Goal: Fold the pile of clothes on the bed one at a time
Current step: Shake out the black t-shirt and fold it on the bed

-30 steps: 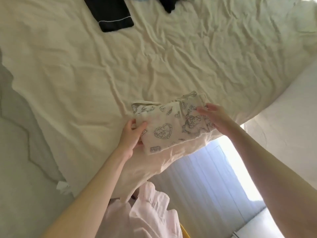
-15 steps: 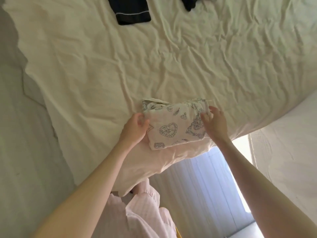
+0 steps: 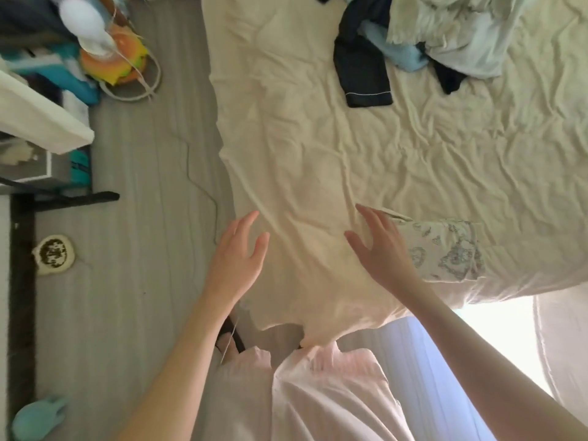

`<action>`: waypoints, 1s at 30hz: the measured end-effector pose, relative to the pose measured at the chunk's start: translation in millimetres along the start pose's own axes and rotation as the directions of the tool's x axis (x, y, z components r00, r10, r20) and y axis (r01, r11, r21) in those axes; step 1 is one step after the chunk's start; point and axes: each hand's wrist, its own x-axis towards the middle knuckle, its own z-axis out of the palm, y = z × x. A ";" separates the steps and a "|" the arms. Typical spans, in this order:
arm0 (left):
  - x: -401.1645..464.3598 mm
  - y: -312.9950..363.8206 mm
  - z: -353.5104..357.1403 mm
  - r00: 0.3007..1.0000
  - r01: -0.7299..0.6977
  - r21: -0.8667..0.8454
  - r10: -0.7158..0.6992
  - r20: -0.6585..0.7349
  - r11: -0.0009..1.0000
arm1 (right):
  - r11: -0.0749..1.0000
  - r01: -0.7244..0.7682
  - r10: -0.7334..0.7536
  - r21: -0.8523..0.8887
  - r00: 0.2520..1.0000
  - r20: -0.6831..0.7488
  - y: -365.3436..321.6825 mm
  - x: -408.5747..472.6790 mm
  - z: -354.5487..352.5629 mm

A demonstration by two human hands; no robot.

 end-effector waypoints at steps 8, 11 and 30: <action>-21.4 -113.4 -138.7 0.999 0.045 -0.020 -0.044 0.014 0.999 | 0.999 -0.004 0.003 0.037 1.000 0.016 -138.5 -20.1 86.1; -20.9 -152.6 -196.9 0.999 -0.025 0.067 0.023 0.031 0.997 | 0.999 -0.027 0.025 0.033 0.999 0.047 -198.4 -21.6 120.3; 156.0 -138.9 -292.1 0.963 -0.269 0.457 0.247 0.107 0.848 | 0.979 0.118 -0.127 -0.165 0.991 -0.044 -311.1 158.8 85.5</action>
